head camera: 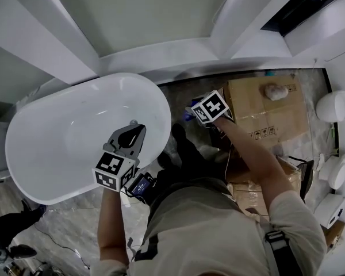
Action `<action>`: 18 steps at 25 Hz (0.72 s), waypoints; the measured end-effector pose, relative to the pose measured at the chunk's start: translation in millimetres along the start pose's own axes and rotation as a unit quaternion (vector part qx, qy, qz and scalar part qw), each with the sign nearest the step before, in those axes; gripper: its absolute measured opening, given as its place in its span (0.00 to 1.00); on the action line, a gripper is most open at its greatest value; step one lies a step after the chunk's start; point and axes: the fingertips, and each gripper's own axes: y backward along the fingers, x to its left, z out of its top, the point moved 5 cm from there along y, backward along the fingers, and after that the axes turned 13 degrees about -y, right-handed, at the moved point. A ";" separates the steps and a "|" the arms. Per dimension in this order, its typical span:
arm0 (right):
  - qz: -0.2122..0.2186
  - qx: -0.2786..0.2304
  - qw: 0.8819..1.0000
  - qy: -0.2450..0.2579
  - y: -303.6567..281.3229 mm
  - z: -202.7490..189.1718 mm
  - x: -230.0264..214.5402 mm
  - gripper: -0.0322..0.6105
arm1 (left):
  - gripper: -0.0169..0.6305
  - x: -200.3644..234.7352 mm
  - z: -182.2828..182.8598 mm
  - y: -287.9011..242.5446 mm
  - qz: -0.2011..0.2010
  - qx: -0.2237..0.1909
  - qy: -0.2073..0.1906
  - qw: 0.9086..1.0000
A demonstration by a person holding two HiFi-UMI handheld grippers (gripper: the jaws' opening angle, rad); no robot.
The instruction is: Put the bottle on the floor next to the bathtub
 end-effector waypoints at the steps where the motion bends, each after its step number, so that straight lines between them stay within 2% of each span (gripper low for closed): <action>1: -0.001 0.004 1.000 -0.001 -3.8 -0.8 -4.7 0.30 | 0.11 0.3 1.2 -5.8 -0.003 0.002 -0.001 1.000; 5: 0.005 0.005 1.000 -0.009 -25.9 -2.6 -29.6 0.30 | 0.11 2.0 2.5 -37.8 -0.007 0.012 -0.002 1.000; 11: 0.031 -0.015 0.999 -0.019 -91.3 -6.3 -69.8 0.30 | 0.11 18.5 -9.2 -90.6 0.020 0.029 0.026 0.999; 18: 0.010 -0.041 0.999 -0.034 -188.0 -5.7 -115.9 0.30 | 0.11 56.0 -77.6 -146.1 0.032 0.034 0.089 0.995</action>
